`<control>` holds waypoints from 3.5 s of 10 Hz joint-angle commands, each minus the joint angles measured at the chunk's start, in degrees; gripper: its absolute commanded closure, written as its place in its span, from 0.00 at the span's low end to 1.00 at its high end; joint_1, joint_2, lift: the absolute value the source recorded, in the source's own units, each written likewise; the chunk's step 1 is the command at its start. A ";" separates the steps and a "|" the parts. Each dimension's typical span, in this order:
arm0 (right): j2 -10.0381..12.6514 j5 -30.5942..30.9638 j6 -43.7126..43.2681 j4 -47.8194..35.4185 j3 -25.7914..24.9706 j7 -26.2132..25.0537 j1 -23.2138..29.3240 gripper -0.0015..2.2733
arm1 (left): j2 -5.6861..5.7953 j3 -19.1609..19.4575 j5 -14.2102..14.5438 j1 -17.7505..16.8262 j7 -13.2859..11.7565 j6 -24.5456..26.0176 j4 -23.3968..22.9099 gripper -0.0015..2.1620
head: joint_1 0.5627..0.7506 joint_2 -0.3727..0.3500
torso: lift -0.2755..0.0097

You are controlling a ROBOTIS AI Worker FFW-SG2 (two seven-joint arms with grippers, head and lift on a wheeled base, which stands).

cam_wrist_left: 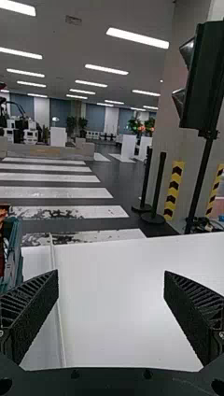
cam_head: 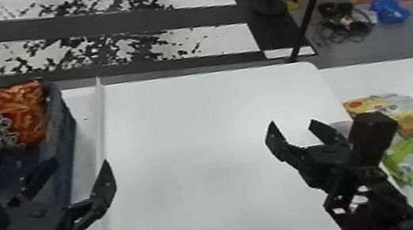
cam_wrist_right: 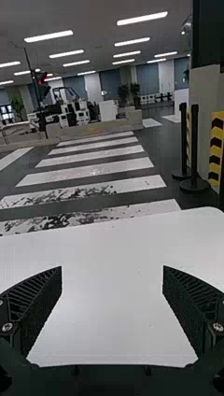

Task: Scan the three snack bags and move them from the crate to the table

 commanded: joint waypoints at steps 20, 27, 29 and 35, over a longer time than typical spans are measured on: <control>-1.96 9.93 -10.65 4.99 13.82 -0.87 3.60 0.04 | 10.73 14.06 7.12 -47.81 -18.72 3.51 51.36 0.02 | 0.70 0.99 | 0.75; -2.05 10.63 -10.82 3.67 13.55 -0.96 5.18 0.04 | 11.79 8.18 5.01 -56.42 -24.08 -2.11 66.13 0.02 | 0.70 0.96 | 0.75; -1.79 10.63 -10.82 3.75 13.99 -0.96 5.00 0.04 | 12.05 6.68 4.57 -56.34 -26.81 -1.06 66.92 0.02 | 0.70 0.95 | 0.75; -1.70 10.63 -12.23 3.05 14.17 -1.05 6.06 0.04 | 12.49 7.21 5.36 -51.15 -29.88 7.03 59.53 0.02 | 0.70 0.93 | 0.75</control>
